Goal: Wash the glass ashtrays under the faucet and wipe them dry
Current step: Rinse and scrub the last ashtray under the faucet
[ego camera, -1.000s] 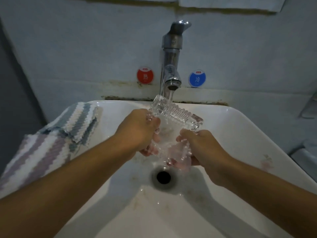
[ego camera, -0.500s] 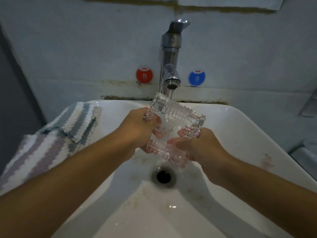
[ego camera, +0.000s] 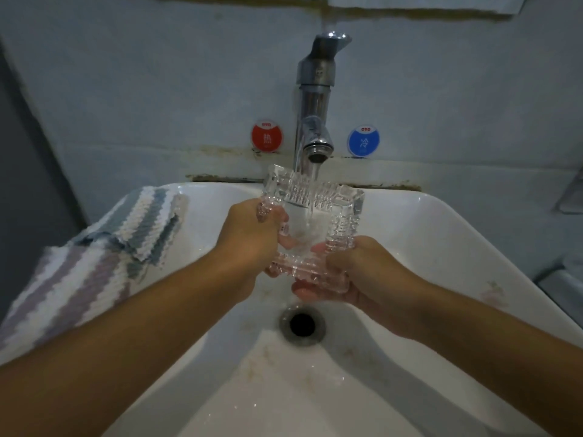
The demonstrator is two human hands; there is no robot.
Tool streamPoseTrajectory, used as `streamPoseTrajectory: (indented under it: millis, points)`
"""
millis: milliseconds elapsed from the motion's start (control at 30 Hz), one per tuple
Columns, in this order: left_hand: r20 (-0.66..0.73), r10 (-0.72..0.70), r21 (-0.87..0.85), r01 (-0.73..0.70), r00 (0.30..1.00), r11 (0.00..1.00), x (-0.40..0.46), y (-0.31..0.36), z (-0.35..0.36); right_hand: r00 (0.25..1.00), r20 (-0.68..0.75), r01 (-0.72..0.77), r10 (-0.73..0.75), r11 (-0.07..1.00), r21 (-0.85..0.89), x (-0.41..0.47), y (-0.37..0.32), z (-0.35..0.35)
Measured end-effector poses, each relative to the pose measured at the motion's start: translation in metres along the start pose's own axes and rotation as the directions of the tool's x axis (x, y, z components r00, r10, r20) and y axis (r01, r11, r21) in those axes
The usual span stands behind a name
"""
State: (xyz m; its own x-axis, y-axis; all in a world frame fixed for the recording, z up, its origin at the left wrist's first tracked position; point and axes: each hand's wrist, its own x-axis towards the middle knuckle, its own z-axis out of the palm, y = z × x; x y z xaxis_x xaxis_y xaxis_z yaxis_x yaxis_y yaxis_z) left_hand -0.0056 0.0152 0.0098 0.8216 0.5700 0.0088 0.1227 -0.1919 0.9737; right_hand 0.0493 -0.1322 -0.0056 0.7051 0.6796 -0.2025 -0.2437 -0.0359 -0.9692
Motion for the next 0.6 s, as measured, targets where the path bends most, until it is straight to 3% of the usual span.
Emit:
streamPoseTrajectory:
  millis: [167, 233, 367, 533, 600]
  points:
    - [0.049, -0.076, -0.038, 0.078, 0.996, 0.996, -0.007, -0.001, 0.006, 0.996, -0.09, 0.004, -0.002, 1.0, 0.026, -0.003, -0.002, -0.002]
    - [0.039, -0.095, -0.033, 0.096, 0.995, 0.995, -0.006, -0.002, 0.006, 0.998, -0.054, -0.01, 0.012, 0.999, 0.035, -0.005, -0.001, 0.0]
    - [0.001, -0.135, -0.034, 0.135, 0.991, 0.99, -0.002, -0.005, 0.004, 0.999, 0.048, 0.029, -0.021, 0.986, -0.164, -0.008, 0.0, 0.002]
    - [0.01, -0.145, -0.06, 0.145, 0.989, 0.988, -0.003, -0.008, 0.005, 0.998, 0.05, 0.031, -0.022, 0.984, -0.175, -0.009, -0.008, 0.002]
    - [-0.021, -0.094, -0.04, 0.093, 0.995, 0.995, 0.0, -0.009, 0.005, 0.999, -0.013, 0.043, -0.047, 0.98, -0.194, -0.009, -0.012, 0.003]
